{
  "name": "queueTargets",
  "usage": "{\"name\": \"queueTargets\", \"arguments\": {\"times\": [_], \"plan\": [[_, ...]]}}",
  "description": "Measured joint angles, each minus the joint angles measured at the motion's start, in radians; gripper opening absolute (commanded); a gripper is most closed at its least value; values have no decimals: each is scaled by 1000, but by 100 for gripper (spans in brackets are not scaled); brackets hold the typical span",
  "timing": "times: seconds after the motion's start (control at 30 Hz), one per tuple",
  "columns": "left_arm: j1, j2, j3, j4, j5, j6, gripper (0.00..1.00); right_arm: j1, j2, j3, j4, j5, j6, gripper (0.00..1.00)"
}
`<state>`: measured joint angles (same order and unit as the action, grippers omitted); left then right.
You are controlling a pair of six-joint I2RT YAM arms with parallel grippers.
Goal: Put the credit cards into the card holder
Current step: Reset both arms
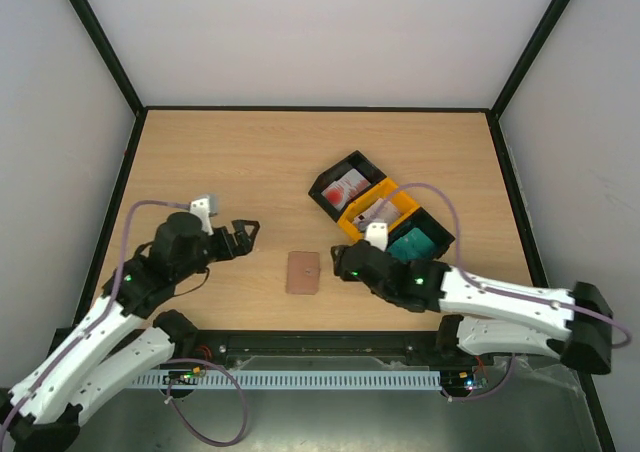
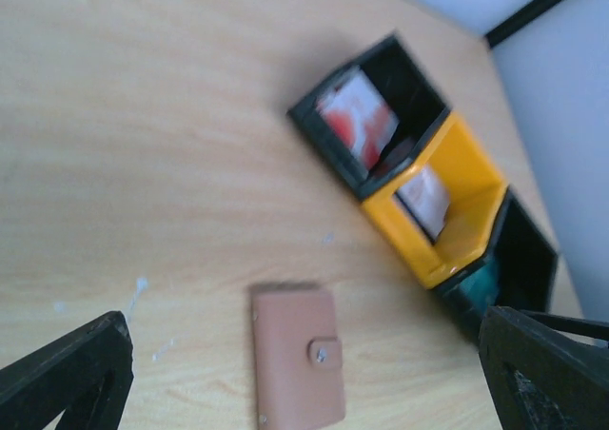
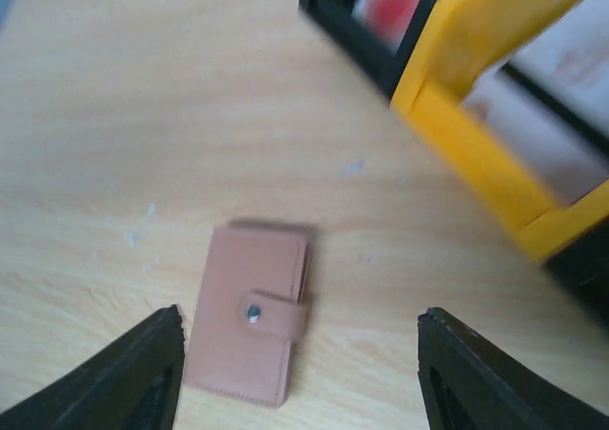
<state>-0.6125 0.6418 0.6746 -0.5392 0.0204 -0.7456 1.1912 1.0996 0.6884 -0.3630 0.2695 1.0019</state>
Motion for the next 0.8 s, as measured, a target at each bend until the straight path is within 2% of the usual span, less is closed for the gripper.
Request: {"name": "queueTargets", "arguments": {"times": [0.23,0.5,0.8], "plan": [[0,-179,133,-81,-184,56,100,0,-317,74,-260,235,-6,100],[0,-280,267,-193,-384,97,100,0,-560,268,-488,445,-32,98],[0,-323,336,-260,-472,130,100,0,-624,359,-577,550,-79,98]]}}
